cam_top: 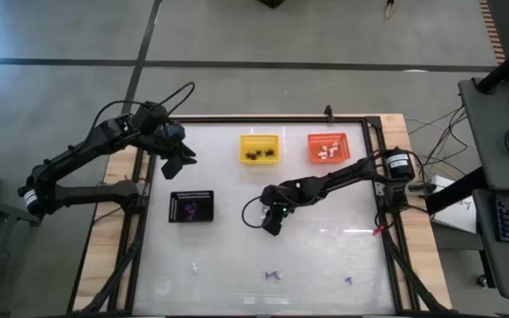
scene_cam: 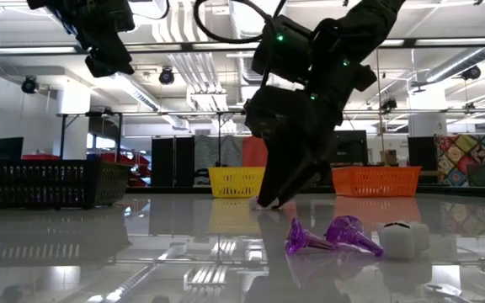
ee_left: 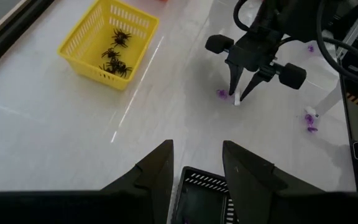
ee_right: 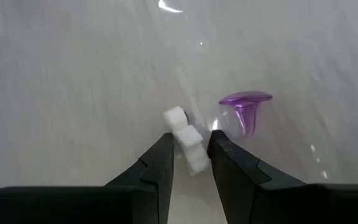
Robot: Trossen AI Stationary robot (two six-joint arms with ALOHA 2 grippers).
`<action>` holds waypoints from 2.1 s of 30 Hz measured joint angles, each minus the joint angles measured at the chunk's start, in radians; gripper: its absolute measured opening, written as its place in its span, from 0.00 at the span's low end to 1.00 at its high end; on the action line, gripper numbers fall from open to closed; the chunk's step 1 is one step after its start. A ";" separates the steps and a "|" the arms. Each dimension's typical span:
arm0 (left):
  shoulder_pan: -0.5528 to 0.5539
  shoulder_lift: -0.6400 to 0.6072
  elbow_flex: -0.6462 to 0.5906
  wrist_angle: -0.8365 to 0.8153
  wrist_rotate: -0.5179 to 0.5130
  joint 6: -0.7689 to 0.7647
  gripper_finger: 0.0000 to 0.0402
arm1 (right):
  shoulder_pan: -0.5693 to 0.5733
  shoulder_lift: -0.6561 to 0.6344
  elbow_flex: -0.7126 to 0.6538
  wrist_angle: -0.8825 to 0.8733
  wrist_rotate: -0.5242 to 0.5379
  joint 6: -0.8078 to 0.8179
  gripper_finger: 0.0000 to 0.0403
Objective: Sort Halloween decoration
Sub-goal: Put the white skeleton toy into the orange basket
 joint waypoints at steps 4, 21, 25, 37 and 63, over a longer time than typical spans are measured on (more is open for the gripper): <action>0.000 0.017 0.000 0.005 0.000 0.000 0.30 | 0.000 0.048 0.040 -0.023 -0.010 0.010 0.24; 0.000 0.053 -0.002 -0.002 0.000 0.003 0.30 | -0.021 0.034 0.154 -0.223 -0.001 0.034 0.04; 0.000 0.054 -0.004 -0.002 -0.002 0.003 0.30 | -0.035 -0.022 0.181 -0.368 0.060 0.031 0.04; 0.000 0.055 -0.004 0.000 -0.003 0.029 0.30 | -0.203 -0.289 0.149 -0.723 0.298 -0.011 0.03; 0.000 0.148 0.002 0.079 -0.001 0.048 0.30 | -0.722 -0.454 -0.056 -0.743 0.199 -0.266 0.11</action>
